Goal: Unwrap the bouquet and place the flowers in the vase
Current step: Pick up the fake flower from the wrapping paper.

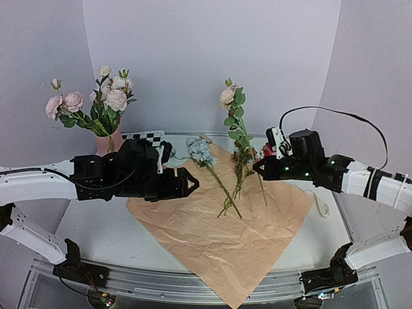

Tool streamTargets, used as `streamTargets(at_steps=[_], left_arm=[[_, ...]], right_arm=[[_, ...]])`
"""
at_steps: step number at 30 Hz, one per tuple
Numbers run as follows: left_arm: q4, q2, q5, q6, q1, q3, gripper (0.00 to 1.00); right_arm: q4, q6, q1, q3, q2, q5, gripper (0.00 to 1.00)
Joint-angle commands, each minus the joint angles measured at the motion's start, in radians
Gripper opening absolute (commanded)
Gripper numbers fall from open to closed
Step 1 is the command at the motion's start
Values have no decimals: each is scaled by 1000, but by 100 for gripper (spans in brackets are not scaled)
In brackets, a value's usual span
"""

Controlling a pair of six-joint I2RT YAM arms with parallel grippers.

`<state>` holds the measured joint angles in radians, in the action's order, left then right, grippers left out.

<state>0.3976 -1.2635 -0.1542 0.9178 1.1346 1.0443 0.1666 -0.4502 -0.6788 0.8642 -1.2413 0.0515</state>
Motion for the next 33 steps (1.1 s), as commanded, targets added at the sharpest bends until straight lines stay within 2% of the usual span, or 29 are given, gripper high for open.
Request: streamTargets(at_steps=[1,6,13,20,26,29,33], left_arm=[[-94,-41,-54,-13,34,71,88],[-231,-66,-40,-29,53,66,87],[-428,-80,-36,-54,55,68,75],[-507,-104,-101,-44,54,112,65],[-539,-173,-67,28,55,175,56],[-543,-210,-55,57,55,204,56],[-540,-214,-137,105,54,194,58]], right_arm=[[86,51,2,-34,57,227,1],[165,29,2,-107,113,359,2],[242,-18,1,-187,185,479,3],[261,-6,-6,-236,256,546,3],[224,13,-24,-252,285,444,3],[177,44,-56,-235,279,343,0],[113,99,-121,-202,263,192,0]])
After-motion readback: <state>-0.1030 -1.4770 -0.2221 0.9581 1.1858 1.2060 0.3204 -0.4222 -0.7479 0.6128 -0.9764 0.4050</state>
